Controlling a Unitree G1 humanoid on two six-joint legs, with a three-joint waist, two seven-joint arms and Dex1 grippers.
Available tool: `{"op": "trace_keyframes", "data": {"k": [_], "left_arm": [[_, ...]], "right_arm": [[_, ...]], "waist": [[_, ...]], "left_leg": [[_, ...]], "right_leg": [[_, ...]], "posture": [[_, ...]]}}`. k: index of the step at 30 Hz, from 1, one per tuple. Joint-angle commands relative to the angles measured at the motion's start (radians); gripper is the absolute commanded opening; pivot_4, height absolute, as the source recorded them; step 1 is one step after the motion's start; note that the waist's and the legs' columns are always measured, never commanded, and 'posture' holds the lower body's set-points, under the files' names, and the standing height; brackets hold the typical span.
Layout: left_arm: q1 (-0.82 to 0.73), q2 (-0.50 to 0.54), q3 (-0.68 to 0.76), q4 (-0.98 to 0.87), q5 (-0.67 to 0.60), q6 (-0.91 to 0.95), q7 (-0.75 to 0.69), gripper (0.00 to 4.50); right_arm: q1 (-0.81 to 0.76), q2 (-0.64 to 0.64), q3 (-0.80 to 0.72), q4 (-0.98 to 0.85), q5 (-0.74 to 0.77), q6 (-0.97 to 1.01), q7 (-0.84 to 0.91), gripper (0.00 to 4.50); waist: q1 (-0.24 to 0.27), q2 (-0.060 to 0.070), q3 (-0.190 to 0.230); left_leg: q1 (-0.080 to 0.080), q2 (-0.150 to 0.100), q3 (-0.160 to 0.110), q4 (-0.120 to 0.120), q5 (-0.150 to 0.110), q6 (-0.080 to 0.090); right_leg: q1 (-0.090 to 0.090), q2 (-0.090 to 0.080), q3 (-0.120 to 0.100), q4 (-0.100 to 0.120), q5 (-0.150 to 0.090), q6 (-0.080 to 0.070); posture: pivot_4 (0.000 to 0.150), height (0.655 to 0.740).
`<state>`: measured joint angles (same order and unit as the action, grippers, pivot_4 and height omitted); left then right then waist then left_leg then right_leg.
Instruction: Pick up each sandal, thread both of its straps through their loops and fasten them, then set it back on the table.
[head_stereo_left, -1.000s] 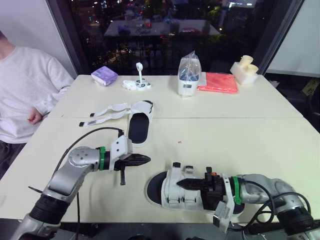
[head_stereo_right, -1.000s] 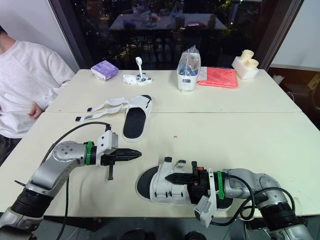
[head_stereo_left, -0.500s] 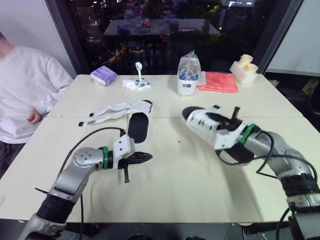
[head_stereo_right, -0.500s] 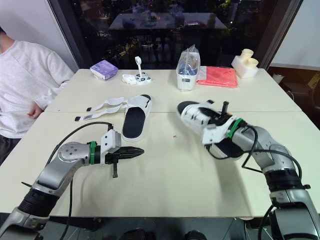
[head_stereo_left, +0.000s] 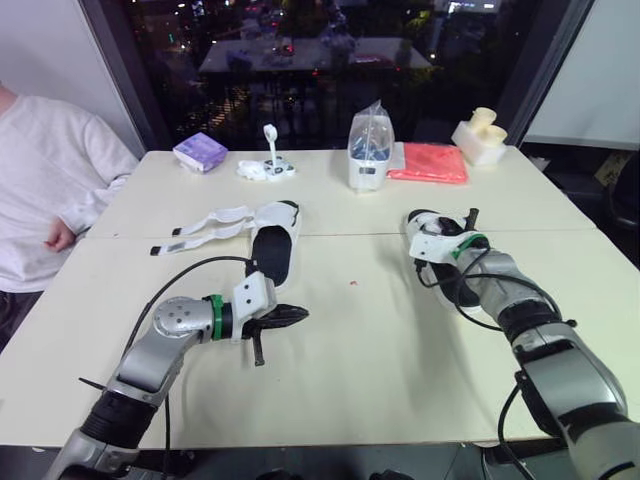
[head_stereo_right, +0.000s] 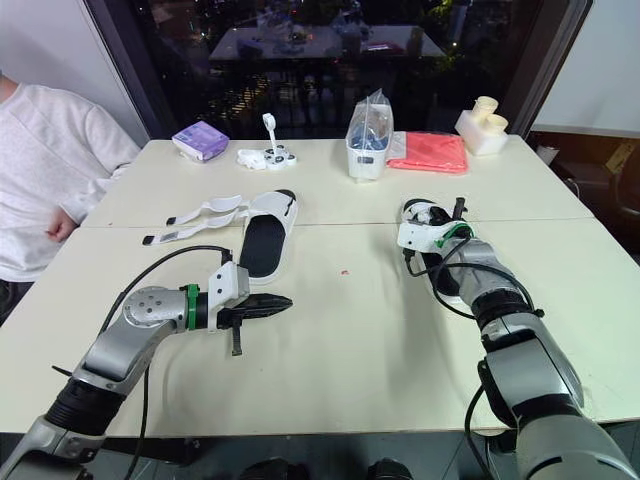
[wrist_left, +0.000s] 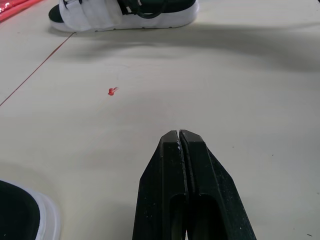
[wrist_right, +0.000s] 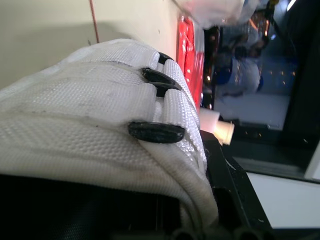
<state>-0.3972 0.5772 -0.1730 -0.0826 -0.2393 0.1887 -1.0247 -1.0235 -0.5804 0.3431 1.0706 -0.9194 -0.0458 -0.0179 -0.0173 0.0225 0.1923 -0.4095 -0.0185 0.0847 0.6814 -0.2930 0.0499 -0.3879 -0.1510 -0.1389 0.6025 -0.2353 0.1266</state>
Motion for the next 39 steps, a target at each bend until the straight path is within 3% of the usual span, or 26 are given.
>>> {"op": "trace_keyframes", "data": {"k": [1,4,5,7,12,13,17,21,24,31,34,39], "left_arm": [[0.010,0.001,0.009,-0.047,0.004,-0.007,0.015,0.00],[0.016,-0.002,0.006,-0.055,0.007,-0.005,0.020,0.00],[0.015,-0.003,0.006,-0.054,0.008,-0.004,0.021,0.00],[0.017,-0.003,0.002,-0.057,0.012,-0.005,0.025,0.00],[0.014,0.002,-0.002,-0.052,0.023,-0.013,0.029,0.00],[0.012,0.001,-0.002,-0.051,0.026,-0.016,0.034,0.00],[-0.002,-0.015,0.015,-0.056,0.042,-0.015,0.080,0.00],[-0.028,0.001,0.011,-0.033,0.118,-0.068,0.130,0.00],[-0.067,0.013,0.010,-0.009,0.165,-0.105,0.153,0.00],[-0.235,0.013,-0.009,0.182,0.377,-0.189,0.330,0.00],[-0.305,0.019,-0.030,0.281,0.477,-0.212,0.408,0.88],[-0.417,0.006,-0.077,0.435,0.607,-0.267,0.514,3.41]], "right_arm": [[-0.056,-0.016,0.021,0.067,0.014,0.048,-0.039,0.05],[-0.079,-0.015,0.031,0.103,0.040,0.050,-0.047,0.05],[-0.084,-0.014,0.035,0.111,0.049,0.050,-0.049,0.94],[-0.089,-0.011,0.024,0.126,0.087,0.044,-0.027,1.69],[-0.071,-0.011,-0.008,0.123,0.189,0.045,0.069,4.21],[-0.059,-0.018,-0.012,0.107,0.207,0.050,0.110,4.44],[0.093,-0.083,-0.099,-0.172,0.339,0.135,0.327,4.44],[0.422,-0.147,-0.260,-0.819,0.554,0.453,0.657,4.44],[0.583,-0.172,-0.371,-1.170,0.702,0.660,0.805,4.44],[0.666,-0.085,-0.606,-1.618,1.161,0.890,0.961,4.44],[0.663,-0.062,-0.625,-1.666,1.246,0.966,0.924,4.50],[0.671,-0.076,-0.583,-1.654,1.264,0.956,0.856,4.50]], "waist": [[0.000,0.000,0.000],[-0.003,0.000,0.000],[-0.003,0.000,0.000],[-0.004,0.000,0.000],[-0.009,0.000,0.000],[-0.009,0.000,0.000],[0.003,0.000,-0.001],[0.012,-0.002,-0.002],[0.013,-0.002,-0.002],[0.010,-0.003,-0.002],[0.018,-0.004,-0.002],[0.035,-0.006,-0.002]], "left_leg": [[0.000,0.000,0.000,0.000,0.000,0.000],[0.000,0.000,0.000,-0.001,0.000,0.000],[0.000,0.000,0.000,-0.001,0.000,0.000],[0.000,0.000,0.000,-0.001,0.000,0.000],[0.000,0.000,0.000,-0.001,0.000,0.000],[0.000,0.000,0.000,-0.001,0.000,0.000],[0.001,0.000,0.000,0.000,0.000,0.000],[0.000,0.000,-0.003,0.000,0.000,0.000],[0.000,0.000,-0.004,0.001,0.000,0.000],[0.001,0.000,-0.002,0.003,0.000,0.001],[0.001,0.000,-0.003,0.003,0.001,0.001],[-0.002,-0.002,-0.001,0.003,0.000,0.003]], "right_leg": [[0.000,0.000,0.000,0.000,0.000,0.000],[0.000,0.000,0.000,0.000,0.000,0.000],[0.000,0.000,0.000,0.000,0.000,0.000],[0.000,0.001,0.000,0.000,0.000,0.000],[0.000,0.001,0.000,0.001,0.000,0.000],[0.000,0.001,0.000,0.001,0.000,0.000],[0.001,0.001,0.000,0.001,0.000,0.000],[0.002,0.001,0.000,0.000,0.000,0.000],[0.003,0.002,-0.001,0.000,0.000,0.000],[-0.003,0.000,0.003,0.009,0.001,-0.002],[-0.004,0.000,0.002,0.010,0.001,-0.002],[-0.004,-0.001,0.002,0.010,0.002,-0.002]], "posture": [[0.150,0.7400],[0.150,0.7400],[0.150,0.7400],[0.150,0.7400],[0.150,0.7400],[0.150,0.7400],[0.150,0.7400],[0.150,0.7400],[0.150,0.7400],[0.150,0.7400],[0.150,0.7400],[0.150,0.7400]]}}
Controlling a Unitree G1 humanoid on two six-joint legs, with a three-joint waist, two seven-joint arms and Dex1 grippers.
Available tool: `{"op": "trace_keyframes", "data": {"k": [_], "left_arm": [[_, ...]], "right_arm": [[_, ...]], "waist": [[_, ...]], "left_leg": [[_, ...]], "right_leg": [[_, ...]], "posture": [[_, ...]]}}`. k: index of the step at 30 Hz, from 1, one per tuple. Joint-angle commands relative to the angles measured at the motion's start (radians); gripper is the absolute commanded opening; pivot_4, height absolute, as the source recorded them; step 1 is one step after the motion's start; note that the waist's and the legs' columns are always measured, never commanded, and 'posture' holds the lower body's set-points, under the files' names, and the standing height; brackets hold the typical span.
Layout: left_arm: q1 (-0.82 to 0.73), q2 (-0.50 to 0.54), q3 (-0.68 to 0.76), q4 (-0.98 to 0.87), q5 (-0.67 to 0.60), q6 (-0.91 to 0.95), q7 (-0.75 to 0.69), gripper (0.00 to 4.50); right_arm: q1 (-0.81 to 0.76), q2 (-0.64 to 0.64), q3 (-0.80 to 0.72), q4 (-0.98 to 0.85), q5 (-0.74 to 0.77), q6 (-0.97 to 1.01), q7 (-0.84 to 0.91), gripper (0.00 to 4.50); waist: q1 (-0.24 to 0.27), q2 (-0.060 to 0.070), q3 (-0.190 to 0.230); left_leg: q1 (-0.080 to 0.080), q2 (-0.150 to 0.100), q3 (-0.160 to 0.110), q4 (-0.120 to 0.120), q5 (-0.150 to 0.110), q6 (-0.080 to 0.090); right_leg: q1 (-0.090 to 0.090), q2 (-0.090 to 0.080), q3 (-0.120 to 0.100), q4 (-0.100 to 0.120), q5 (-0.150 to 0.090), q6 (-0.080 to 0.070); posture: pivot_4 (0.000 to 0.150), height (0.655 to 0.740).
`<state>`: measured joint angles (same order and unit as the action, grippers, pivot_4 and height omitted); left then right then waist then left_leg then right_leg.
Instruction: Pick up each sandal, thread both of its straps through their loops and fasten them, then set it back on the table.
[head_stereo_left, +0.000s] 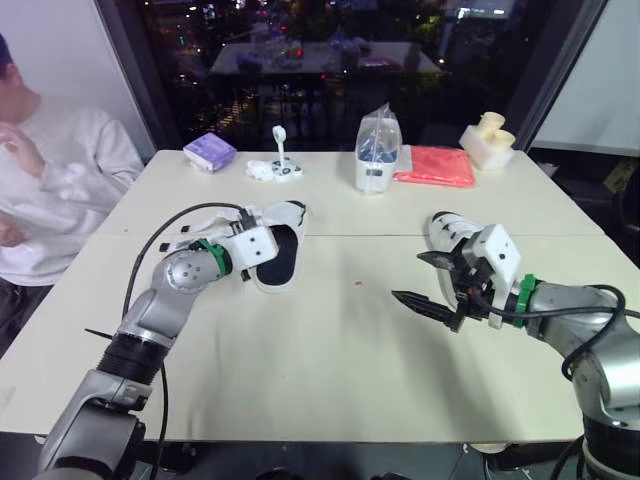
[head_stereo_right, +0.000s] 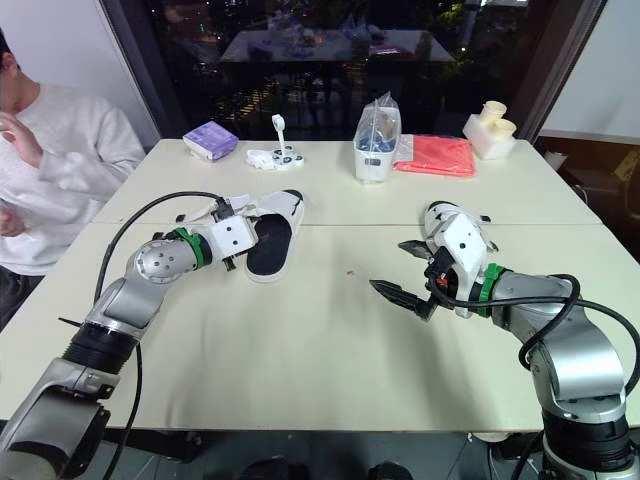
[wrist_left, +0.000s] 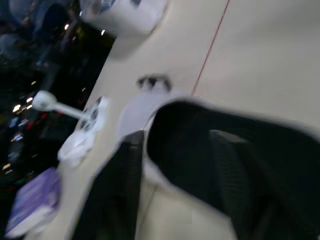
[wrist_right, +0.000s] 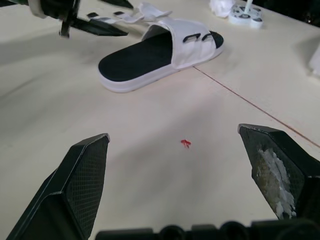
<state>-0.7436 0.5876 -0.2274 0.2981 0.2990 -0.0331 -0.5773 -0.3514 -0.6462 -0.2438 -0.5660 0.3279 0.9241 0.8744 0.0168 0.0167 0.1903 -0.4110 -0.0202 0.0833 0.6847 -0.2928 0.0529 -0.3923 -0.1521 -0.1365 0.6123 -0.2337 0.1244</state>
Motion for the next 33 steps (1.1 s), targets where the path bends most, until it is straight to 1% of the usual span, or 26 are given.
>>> {"op": "trace_keyframes", "data": {"k": [1,2,3,9,11,14,17,20,22,24,25,27,30,33], "left_arm": [[-0.098,-0.012,-0.036,0.099,0.095,-0.061,0.093,3.91],[-0.124,-0.022,-0.048,0.144,0.116,-0.074,0.115,4.40],[-0.151,-0.033,-0.062,0.194,0.135,-0.087,0.140,4.47],[-0.309,-0.123,-0.141,0.517,0.234,-0.176,0.289,4.47],[-0.369,-0.163,-0.174,0.650,0.274,-0.187,0.366,4.47],[-0.434,-0.203,-0.220,0.801,0.328,-0.195,0.461,4.47],[-0.482,-0.239,-0.256,0.909,0.369,-0.188,0.553,4.47],[-0.504,-0.268,-0.270,0.975,0.385,-0.178,0.607,4.47],[-0.510,-0.282,-0.272,1.001,0.384,-0.175,0.623,3.93],[-0.512,-0.295,-0.273,1.017,0.386,-0.175,0.649,3.14],[-0.512,-0.301,-0.274,1.022,0.388,-0.175,0.663,2.51],[-0.511,-0.307,-0.276,1.029,0.392,-0.175,0.684,1.48],[-0.509,-0.311,-0.273,1.032,0.394,-0.181,0.716,0.04],[-0.511,-0.306,-0.267,1.020,0.387,-0.231,0.746,0.04]], "right_arm": [[-0.001,-0.010,0.012,-0.017,0.023,-0.016,-0.044,4.50],[-0.001,-0.011,0.020,-0.017,0.028,-0.018,-0.052,4.50],[-0.002,-0.011,0.029,-0.016,0.032,-0.021,-0.060,4.50],[-0.005,-0.034,0.076,0.014,0.025,-0.059,-0.096,4.50],[-0.004,-0.038,0.083,0.024,0.019,-0.070,-0.112,4.50],[0.002,-0.048,0.092,0.030,0.019,-0.085,-0.130,4.50],[0.009,-0.057,0.101,0.035,0.012,-0.097,-0.150,4.50],[0.014,-0.064,0.104,0.036,0.010,-0.105,-0.165,4.50],[0.016,-0.067,0.103,0.036,0.012,-0.107,-0.173,4.50],[0.020,-0.071,0.104,0.035,0.011,-0.110,-0.180,4.50],[0.021,-0.074,0.105,0.036,0.010,-0.111,-0.182,4.50],[0.025,-0.078,0.105,0.035,0.012,-0.114,-0.187,4.50],[0.027,-0.083,0.106,0.034,0.015,-0.116,-0.192,4.50],[0.028,-0.088,0.102,0.034,0.018,-0.116,-0.194,4.50]], "waist": [[0.002,-0.001,0.000],[0.002,-0.001,0.000],[0.001,-0.001,0.000],[-0.004,-0.003,0.000],[-0.004,-0.004,0.001],[-0.004,-0.006,0.001],[-0.004,-0.007,0.002],[-0.002,-0.008,0.002],[-0.003,-0.009,0.001],[-0.003,-0.010,0.001],[-0.003,-0.010,0.001],[-0.002,-0.011,0.001],[-0.001,-0.012,0.000],[-0.001,-0.012,0.000]], "left_leg": [[0.000,0.000,0.000,0.000,0.000,0.000],[0.000,0.000,0.000,0.000,0.000,0.000],[0.000,0.000,0.000,0.000,0.000,0.000],[0.000,0.000,0.001,0.000,0.001,0.001],[-0.001,0.000,0.002,0.000,0.001,0.001],[-0.001,0.000,0.002,0.000,0.001,0.001],[-0.002,0.000,0.002,0.000,0.001,0.001],[-0.003,0.000,0.002,0.000,0.001,0.001],[-0.005,0.000,0.002,0.001,0.001,0.002],[-0.006,0.000,0.002,0.001,0.001,0.002],[-0.006,0.000,0.001,0.001,0.001,0.002],[-0.008,0.000,0.001,0.001,0.001,0.002],[-0.008,0.000,0.001,0.002,0.001,0.002],[-0.008,0.000,0.001,0.003,0.002,0.002]], "right_leg": [[0.000,0.000,0.000,0.000,0.000,0.000],[0.000,0.000,0.000,0.000,0.000,0.000],[0.000,0.000,0.000,0.000,0.000,0.000],[0.000,0.000,0.000,0.000,0.000,0.001],[-0.002,0.000,0.000,0.000,0.000,0.001],[-0.002,0.000,0.000,0.000,0.000,0.001],[-0.003,0.000,0.000,0.000,0.000,0.001],[-0.003,0.000,0.000,0.000,0.000,0.001],[-0.005,0.000,0.000,0.000,0.000,0.001],[-0.005,0.000,0.000,0.000,0.000,0.001],[-0.006,0.000,0.000,0.000,0.000,0.001],[-0.007,0.000,0.000,0.001,0.000,0.001],[-0.007,0.000,0.000,0.001,0.000,0.001],[-0.007,0.000,0.000,0.001,0.000,0.001]], "posture": [[0.150,0.7400],[0.150,0.7400],[0.150,0.7400],[0.150,0.7400],[0.150,0.7400],[0.150,0.7400],[0.150,0.7400],[0.150,0.7400],[0.150,0.7400],[0.150,0.7400],[0.150,0.7400],[0.150,0.7400],[0.150,0.7400],[0.150,0.7400]]}}
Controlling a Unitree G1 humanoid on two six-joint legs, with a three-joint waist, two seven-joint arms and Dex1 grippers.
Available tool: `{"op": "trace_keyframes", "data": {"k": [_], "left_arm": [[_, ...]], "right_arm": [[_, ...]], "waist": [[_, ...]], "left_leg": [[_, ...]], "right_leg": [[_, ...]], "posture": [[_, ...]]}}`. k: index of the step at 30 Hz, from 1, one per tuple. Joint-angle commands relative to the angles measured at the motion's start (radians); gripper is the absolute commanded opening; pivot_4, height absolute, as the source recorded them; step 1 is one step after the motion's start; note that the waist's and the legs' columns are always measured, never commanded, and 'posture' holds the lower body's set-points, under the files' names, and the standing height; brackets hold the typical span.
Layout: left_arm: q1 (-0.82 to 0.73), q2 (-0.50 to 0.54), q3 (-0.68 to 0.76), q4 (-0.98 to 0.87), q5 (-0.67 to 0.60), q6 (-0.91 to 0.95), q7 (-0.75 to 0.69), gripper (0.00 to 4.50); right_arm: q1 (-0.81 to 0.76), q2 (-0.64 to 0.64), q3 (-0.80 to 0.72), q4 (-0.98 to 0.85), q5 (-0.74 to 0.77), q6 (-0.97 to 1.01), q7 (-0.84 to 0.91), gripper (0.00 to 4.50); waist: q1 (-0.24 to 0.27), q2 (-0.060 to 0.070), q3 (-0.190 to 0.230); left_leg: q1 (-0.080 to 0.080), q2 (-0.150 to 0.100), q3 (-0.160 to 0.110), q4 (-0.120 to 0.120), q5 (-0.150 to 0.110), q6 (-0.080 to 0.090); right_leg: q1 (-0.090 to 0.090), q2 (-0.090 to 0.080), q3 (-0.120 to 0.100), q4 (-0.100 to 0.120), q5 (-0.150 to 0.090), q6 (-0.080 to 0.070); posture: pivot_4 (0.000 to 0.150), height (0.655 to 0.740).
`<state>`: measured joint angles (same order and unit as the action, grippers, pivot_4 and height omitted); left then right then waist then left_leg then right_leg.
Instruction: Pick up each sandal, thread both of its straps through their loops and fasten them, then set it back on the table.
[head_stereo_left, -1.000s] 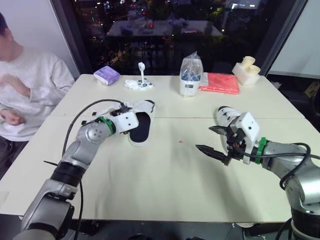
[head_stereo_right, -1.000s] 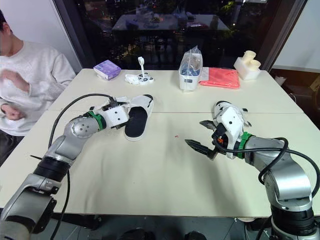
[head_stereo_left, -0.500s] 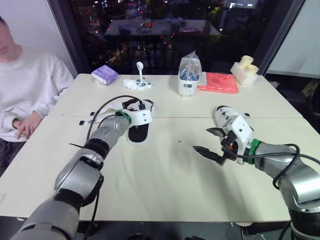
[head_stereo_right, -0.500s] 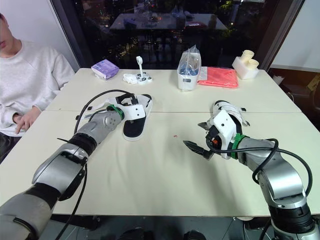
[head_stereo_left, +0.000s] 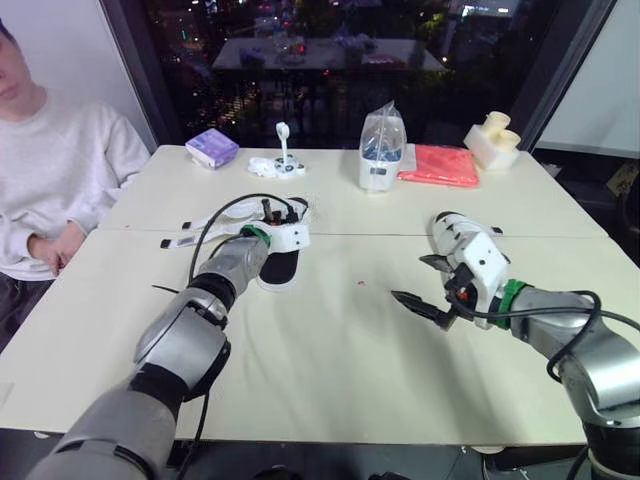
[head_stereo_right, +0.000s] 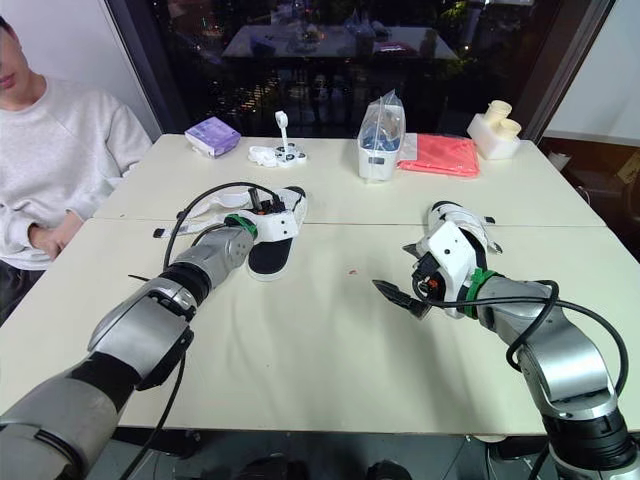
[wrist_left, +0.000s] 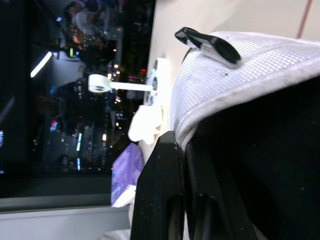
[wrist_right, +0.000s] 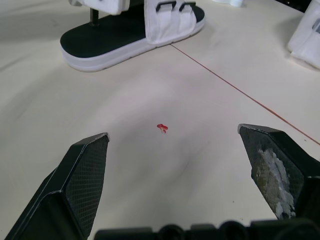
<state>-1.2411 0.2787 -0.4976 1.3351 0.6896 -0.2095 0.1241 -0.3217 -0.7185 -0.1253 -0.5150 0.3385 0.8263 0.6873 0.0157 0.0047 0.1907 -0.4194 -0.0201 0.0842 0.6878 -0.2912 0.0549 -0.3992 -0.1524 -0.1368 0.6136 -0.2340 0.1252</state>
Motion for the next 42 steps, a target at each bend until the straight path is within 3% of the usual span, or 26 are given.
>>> {"op": "trace_keyframes", "data": {"k": [1,5,8,14,19,25,35,42], "left_arm": [[-0.015,0.006,0.004,-0.023,-0.004,-0.082,0.050,0.04],[-0.022,0.031,0.007,-0.068,-0.021,-0.266,0.017,0.04],[-0.023,0.072,-0.008,-0.131,-0.020,-0.507,-0.021,0.04],[0.004,0.132,-0.034,-0.212,-0.117,-1.027,-0.259,0.04],[0.009,0.157,-0.097,-0.233,-0.125,-1.276,-0.360,0.04],[0.033,0.154,-0.147,-0.248,-0.071,-1.399,-0.395,0.04],[0.103,0.167,-0.153,-0.290,0.085,-1.382,-0.378,0.04],[0.152,0.206,-0.185,-0.255,0.068,-1.362,-0.420,3.63]], "right_arm": [[-0.001,-0.017,-0.018,-0.018,0.008,-0.019,-0.007,4.50],[-0.001,-0.030,-0.033,-0.008,0.011,-0.023,-0.004,4.50],[0.003,-0.051,-0.058,0.012,0.010,-0.036,0.006,4.50],[0.017,-0.106,-0.116,0.059,0.017,-0.066,0.030,4.50],[0.009,-0.127,-0.196,0.077,0.064,-0.059,0.045,4.50],[0.037,-0.132,-0.215,0.057,0.082,-0.053,0.036,4.50],[0.076,-0.134,-0.187,0.014,0.079,-0.041,0.003,4.50],[0.074,-0.135,-0.160,0.012,0.079,-0.043,-0.002,4.50]], "waist": [[0.000,0.000,0.000],[0.001,0.000,0.000],[0.001,0.000,0.000],[-0.001,0.000,0.000],[-0.004,0.000,0.000],[0.000,0.000,0.000],[-0.003,0.000,0.000],[-0.003,-0.001,-0.001]], "left_leg": [[0.000,0.000,0.000,0.000,0.000,0.000],[-0.003,0.000,-0.001,0.002,0.000,0.000],[-0.008,0.000,-0.001,0.006,0.000,0.000],[-0.008,0.000,-0.001,0.006,0.000,0.000],[-0.008,0.000,-0.001,0.009,0.000,0.000],[-0.008,0.001,-0.001,0.011,-0.001,0.001],[-0.008,0.000,-0.001,0.011,-0.002,0.003],[-0.008,0.001,-0.001,0.012,-0.002,0.004]], "right_leg": [[0.000,0.000,0.000,0.000,0.000,0.000],[-0.001,0.000,-0.001,0.000,0.000,0.000],[-0.005,0.000,-0.001,0.001,0.000,0.000],[-0.005,-0.001,-0.001,0.001,0.000,0.000],[-0.005,-0.001,-0.001,0.001,0.000,0.000],[-0.005,-0.001,-0.001,0.002,0.001,-0.001],[-0.004,-0.001,-0.001,0.002,0.001,-0.001],[-0.004,-0.001,-0.001,0.002,0.001,-0.001]], "posture": [[0.150,0.7400],[0.150,0.7400],[0.150,0.7400],[0.150,0.7400],[0.150,0.7400],[0.150,0.7400],[0.150,0.7400],[0.150,0.7400]]}}
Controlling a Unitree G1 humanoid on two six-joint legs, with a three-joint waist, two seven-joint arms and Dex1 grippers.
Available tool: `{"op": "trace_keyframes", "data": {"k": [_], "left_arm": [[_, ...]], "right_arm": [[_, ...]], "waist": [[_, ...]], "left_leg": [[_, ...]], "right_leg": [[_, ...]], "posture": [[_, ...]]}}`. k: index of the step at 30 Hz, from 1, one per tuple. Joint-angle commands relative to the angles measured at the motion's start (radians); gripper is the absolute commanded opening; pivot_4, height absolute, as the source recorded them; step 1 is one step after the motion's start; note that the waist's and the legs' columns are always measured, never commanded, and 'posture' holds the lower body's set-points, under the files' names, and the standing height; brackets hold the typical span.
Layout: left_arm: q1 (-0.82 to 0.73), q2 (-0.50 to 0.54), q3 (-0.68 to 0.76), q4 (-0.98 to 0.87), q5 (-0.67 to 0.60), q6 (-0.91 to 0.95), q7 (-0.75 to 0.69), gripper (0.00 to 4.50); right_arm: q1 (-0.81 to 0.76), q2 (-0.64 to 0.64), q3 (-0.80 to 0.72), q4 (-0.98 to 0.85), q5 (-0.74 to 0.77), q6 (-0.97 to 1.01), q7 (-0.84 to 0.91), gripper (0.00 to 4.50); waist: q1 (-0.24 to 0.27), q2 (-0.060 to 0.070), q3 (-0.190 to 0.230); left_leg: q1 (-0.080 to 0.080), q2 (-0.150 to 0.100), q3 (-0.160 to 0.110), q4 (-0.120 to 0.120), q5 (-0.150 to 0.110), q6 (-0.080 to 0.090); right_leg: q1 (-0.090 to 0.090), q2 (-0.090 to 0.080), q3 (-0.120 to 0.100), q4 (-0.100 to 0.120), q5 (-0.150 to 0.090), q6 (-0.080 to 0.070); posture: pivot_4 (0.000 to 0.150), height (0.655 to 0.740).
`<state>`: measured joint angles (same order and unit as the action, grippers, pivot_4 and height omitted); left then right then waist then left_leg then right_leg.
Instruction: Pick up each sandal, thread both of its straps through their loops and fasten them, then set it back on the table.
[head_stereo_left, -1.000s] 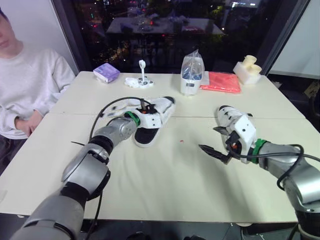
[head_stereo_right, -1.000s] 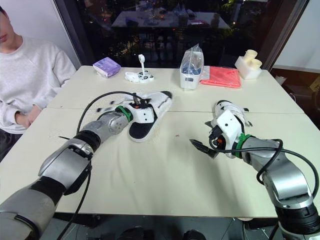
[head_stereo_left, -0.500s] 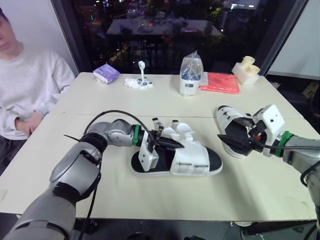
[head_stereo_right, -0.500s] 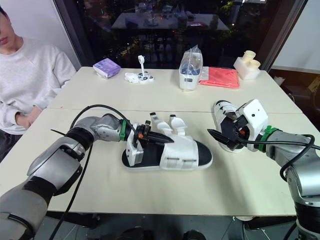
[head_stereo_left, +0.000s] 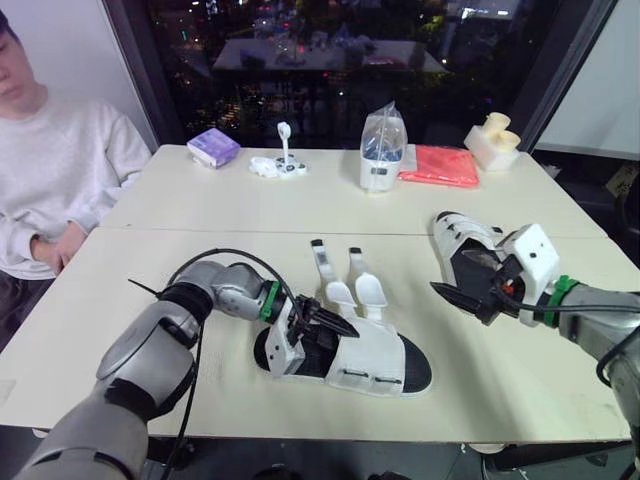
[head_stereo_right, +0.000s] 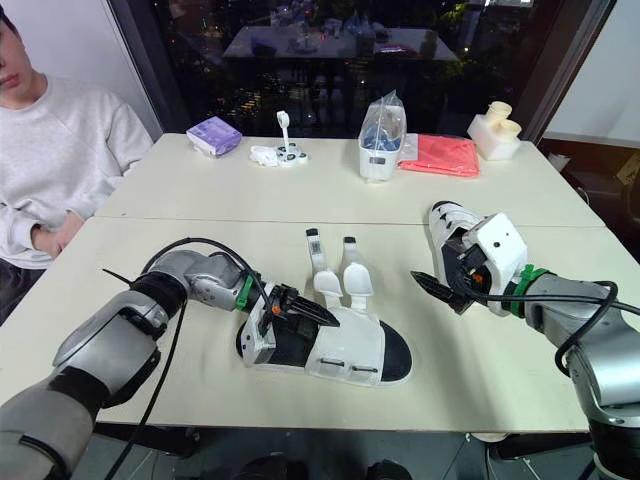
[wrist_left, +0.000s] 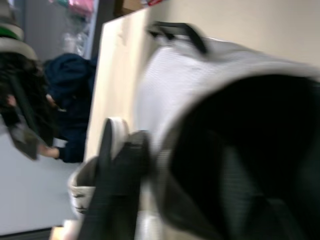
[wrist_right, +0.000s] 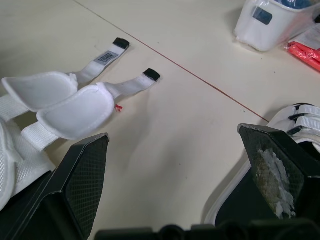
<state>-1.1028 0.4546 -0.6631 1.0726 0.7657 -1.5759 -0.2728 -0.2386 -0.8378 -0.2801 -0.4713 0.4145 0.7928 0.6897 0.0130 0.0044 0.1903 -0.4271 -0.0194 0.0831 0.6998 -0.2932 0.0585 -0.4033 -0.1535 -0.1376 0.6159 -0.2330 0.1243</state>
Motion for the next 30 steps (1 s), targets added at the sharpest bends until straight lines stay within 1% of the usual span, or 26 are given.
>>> {"op": "trace_keyframes", "data": {"k": [1,2,3,6,9,11,13,14,15,16,17,18,19,21,23,25,27,28,29,30], "left_arm": [[0.018,0.040,-0.021,0.018,-0.032,0.002,-0.033,4.10],[0.022,0.050,-0.022,0.027,-0.056,0.002,-0.042,4.46],[0.025,0.057,-0.024,0.032,-0.076,0.003,-0.050,4.46],[0.018,0.110,-0.044,0.072,-0.189,-0.005,-0.101,4.46],[0.007,0.172,-0.088,0.062,-0.252,-0.004,-0.177,4.46],[-0.002,0.220,-0.132,0.055,-0.364,0.010,-0.245,4.46],[0.025,0.276,-0.168,-0.032,-0.587,0.119,-0.392,4.46],[0.067,0.311,-0.151,-0.150,-0.783,0.275,-0.544,4.46],[0.100,0.338,-0.133,-0.246,-0.930,0.399,-0.664,4.46],[0.137,0.360,-0.086,-0.348,-1.079,0.565,-0.780,4.46],[0.167,0.376,-0.035,-0.430,-1.195,0.723,-0.861,4.46],[0.190,0.386,0.019,-0.494,-1.281,0.867,-0.905,4.46],[0.208,0.389,0.076,-0.546,-1.352,1.004,-0.920,4.46],[0.240,0.397,0.165,-0.640,-1.453,1.269,-0.927,4.46],[0.267,0.392,0.244,-0.710,-1.523,1.483,-0.907,4.46],[0.292,0.371,0.314,-0.755,-1.552,1.622,-0.880,4.46],[0.317,0.339,0.381,-0.785,-1.573,1.738,-0.829,4.50],[0.328,0.321,0.410,-0.796,-1.577,1.786,-0.802,4.50],[0.338,0.307,0.432,-0.808,-1.575,1.822,-0.784,4.50],[0.350,0.293,0.452,-0.819,-1.571,1.859,-0.768,4.50]], "right_arm": [[-0.011,-0.015,-0.002,-0.031,0.005,-0.010,-0.004,4.50],[-0.013,-0.015,0.001,-0.031,0.007,-0.009,-0.003,4.50],[-0.014,-0.015,0.004,-0.031,0.008,-0.008,-0.003,4.50],[-0.012,-0.019,0.009,-0.023,0.007,-0.017,0.006,4.50],[-0.010,-0.019,0.018,-0.021,0.011,-0.025,0.019,4.50],[-0.003,-0.022,0.029,-0.026,0.017,-0.036,0.043,4.50],[0.003,-0.027,0.039,-0.024,0.014,-0.047,0.058,4.50],[0.006,-0.030,0.043,-0.018,0.010,-0.055,0.067,4.50],[0.007,-0.032,0.046,-0.014,0.007,-0.061,0.073,4.50],[0.015,-0.032,0.044,-0.017,0.021,-0.068,0.094,4.50],[0.023,-0.030,0.039,-0.023,0.037,-0.075,0.114,4.50],[0.029,-0.024,0.033,-0.026,0.051,-0.078,0.127,4.50],[0.034,-0.019,0.029,-0.026,0.063,-0.082,0.137,4.50],[0.047,-0.024,0.034,-0.019,0.064,-0.100,0.156,4.50],[0.051,-0.026,0.039,-0.011,0.069,-0.113,0.171,4.50],[0.051,-0.025,0.043,-0.003,0.074,-0.122,0.185,4.50],[0.058,-0.027,0.049,0.008,0.077,-0.136,0.205,3.97],[0.066,-0.029,0.052,0.011,0.080,-0.140,0.217,3.51],[0.075,-0.032,0.053,0.011,0.083,-0.145,0.229,3.14],[0.087,-0.032,0.056,0.010,0.084,-0.154,0.241,2.56]], "waist": [[0.000,-0.001,-0.001],[-0.001,-0.001,-0.001],[-0.003,-0.001,-0.002],[-0.009,0.000,-0.002],[-0.010,0.000,-0.002],[-0.009,0.000,-0.002],[-0.009,0.000,-0.002],[-0.010,0.001,-0.002],[-0.014,0.001,-0.002],[-0.017,0.001,-0.003],[-0.019,0.001,-0.002],[-0.019,0.001,-0.002],[-0.017,0.002,-0.002],[-0.016,0.001,-0.002],[-0.018,0.001,-0.002],[-0.021,0.001,-0.002],[-0.020,0.001,-0.002],[-0.020,0.001,-0.002],[-0.017,0.001,-0.002],[-0.016,0.001,-0.002]], "left_leg": [[0.000,0.000,0.000,0.000,0.000,0.000],[0.001,0.000,0.000,0.000,0.000,0.000],[0.001,0.000,0.000,0.000,0.000,0.000],[0.001,0.001,0.000,0.000,0.000,0.000],[0.002,0.001,0.000,0.000,0.000,0.000],[0.002,0.001,0.000,0.000,0.000,0.000],[0.002,0.001,0.000,0.000,0.000,0.000],[0.002,0.001,0.000,0.000,0.000,0.000],[0.002,0.001,0.000,0.000,0.000,0.000],[0.002,0.001,0.000,0.001,0.000,0.000],[0.002,0.001,0.000,0.001,0.000,0.000],[0.001,0.001,-0.001,0.001,0.000,0.000],[0.001,0.001,-0.001,0.001,0.000,0.000],[0.001,0.001,-0.002,0.002,0.000,0.000],[0.001,0.001,-0.002,0.003,0.000,0.000],[0.002,0.001,-0.002,0.002,0.000,0.000],[0.003,0.001,-0.002,0.002,0.000,0.000],[0.004,0.001,-0.002,0.002,0.000,0.000],[0.004,0.001,-0.002,0.002,0.000,0.000],[0.004,0.001,-0.002,0.002,0.000,0.000]], "right_leg": [[0.000,0.000,0.000,0.000,0.000,0.000],[0.000,0.000,0.000,0.000,0.000,0.000],[0.000,0.000,0.000,0.000,0.000,0.000],[0.000,0.000,0.000,0.001,0.000,0.000],[0.000,0.000,0.000,0.003,0.000,0.000],[0.000,0.000,0.001,0.003,0.000,0.000],[0.000,0.000,0.001,0.003,0.000,0.000],[0.000,0.000,0.001,0.003,0.000,0.000],[-0.001,0.000,0.001,0.003,0.000,0.000],[-0.001,0.000,0.002,0.004,0.000,0.000],[-0.001,0.000,0.001,0.004,0.000,0.000],[-0.001,0.000,0.001,0.004,0.000,0.000],[0.000,0.000,0.001,0.004,0.000,0.000],[0.001,0.001,0.001,0.003,0.000,0.000],[0.002,0.001,0.002,0.003,0.000,0.000],[0.003,0.002,0.002,0.004,0.000,0.000],[0.003,0.002,0.002,0.004,0.000,0.000],[0.004,0.002,0.002,0.004,0.000,0.000],[0.004,0.002,0.001,0.004,0.000,0.000],[0.005,0.002,0.001,0.004,0.000,0.000]], "posture": [[0.150,0.7400],[0.150,0.7400],[0.150,0.7400],[0.150,0.7400],[0.150,0.7400],[0.150,0.7400],[0.150,0.7400],[0.150,0.7400],[0.150,0.7400],[0.150,0.7400],[0.150,0.7400],[0.150,0.7400],[0.150,0.7400],[0.150,0.7400],[0.150,0.7400],[0.150,0.7400],[0.150,0.7400],[0.150,0.7400],[0.150,0.7400],[0.150,0.7400]]}}
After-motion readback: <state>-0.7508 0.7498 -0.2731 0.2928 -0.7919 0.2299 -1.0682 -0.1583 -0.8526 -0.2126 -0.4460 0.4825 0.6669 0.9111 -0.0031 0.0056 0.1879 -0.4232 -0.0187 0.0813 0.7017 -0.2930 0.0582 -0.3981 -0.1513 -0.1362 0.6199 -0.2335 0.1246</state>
